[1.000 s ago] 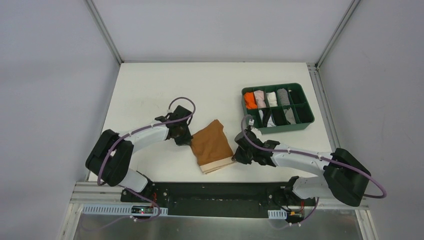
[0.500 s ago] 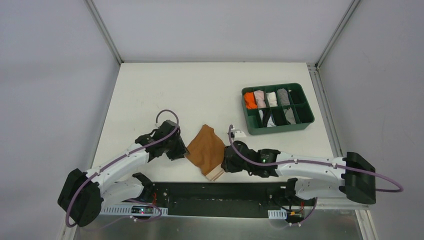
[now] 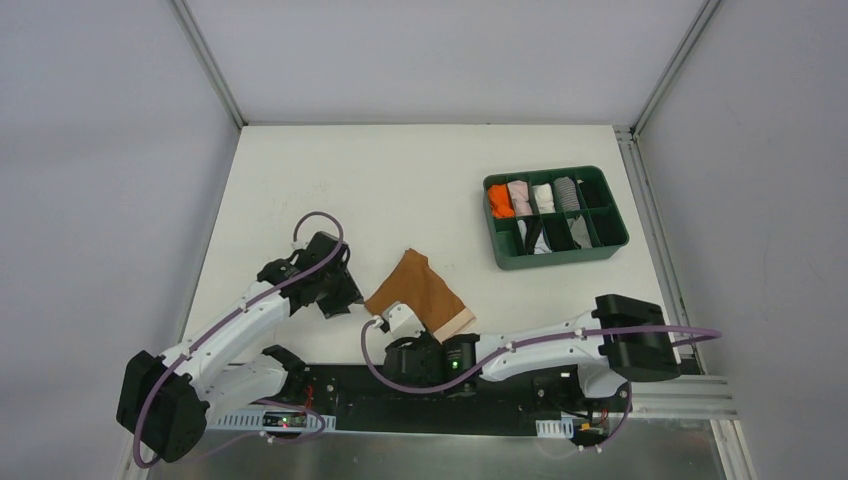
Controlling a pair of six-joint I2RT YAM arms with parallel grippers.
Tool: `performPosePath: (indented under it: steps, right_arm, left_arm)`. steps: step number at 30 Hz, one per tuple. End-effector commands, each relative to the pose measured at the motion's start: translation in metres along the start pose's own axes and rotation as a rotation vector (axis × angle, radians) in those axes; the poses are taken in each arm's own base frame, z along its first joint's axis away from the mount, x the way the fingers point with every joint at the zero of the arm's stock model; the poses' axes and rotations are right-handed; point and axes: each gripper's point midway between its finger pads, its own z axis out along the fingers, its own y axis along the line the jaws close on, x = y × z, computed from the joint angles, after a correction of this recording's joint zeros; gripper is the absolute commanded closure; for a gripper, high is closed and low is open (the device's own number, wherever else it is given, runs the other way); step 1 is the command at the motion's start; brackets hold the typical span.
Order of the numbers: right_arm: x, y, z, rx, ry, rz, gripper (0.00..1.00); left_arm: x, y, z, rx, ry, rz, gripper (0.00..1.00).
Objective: Roll the underwear
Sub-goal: Fold the underwear at the center of the board.
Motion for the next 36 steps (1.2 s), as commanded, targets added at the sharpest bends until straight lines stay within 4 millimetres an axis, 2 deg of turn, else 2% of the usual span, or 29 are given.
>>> performPosePath:
  steps: [1, 13, 21, 23, 25, 28, 30, 36]
  right_arm:
    - [-0.007, -0.013, 0.003, 0.087, -0.016, -0.09, 0.54]
    - [0.018, -0.024, 0.026, 0.147, 0.047, -0.146, 0.56]
    - [0.026, -0.033, 0.033, 0.152, 0.087, -0.106, 0.73]
    - [0.028, -0.033, 0.035, 0.15, 0.096, -0.105, 0.75]
    - [0.031, -0.033, 0.036, 0.151, 0.103, -0.108, 0.74]
    - [0.034, -0.035, 0.037, 0.154, 0.108, -0.101, 0.72]
    - [0.035, -0.037, 0.037, 0.155, 0.114, -0.094, 0.72]
    - [0.036, -0.039, 0.035, 0.147, 0.103, -0.071, 0.68]
  left_arm:
    - [-0.007, 0.01, -0.012, -0.022, -0.028, -0.001, 0.58]
    - [-0.004, 0.02, -0.006, -0.054, -0.005, -0.032, 0.58]
    - [0.001, 0.015, 0.0, -0.035, 0.027, -0.039, 0.58]
    - [0.004, 0.012, 0.001, -0.025, 0.043, -0.042, 0.58]
    - [0.007, 0.007, 0.004, -0.002, 0.067, -0.048, 0.57]
    - [0.016, -0.004, 0.012, 0.051, 0.12, -0.057, 0.5]
    - [0.017, -0.004, 0.018, 0.052, 0.128, -0.059, 0.46]
    - [0.018, -0.014, 0.028, 0.084, 0.146, -0.06, 0.46]
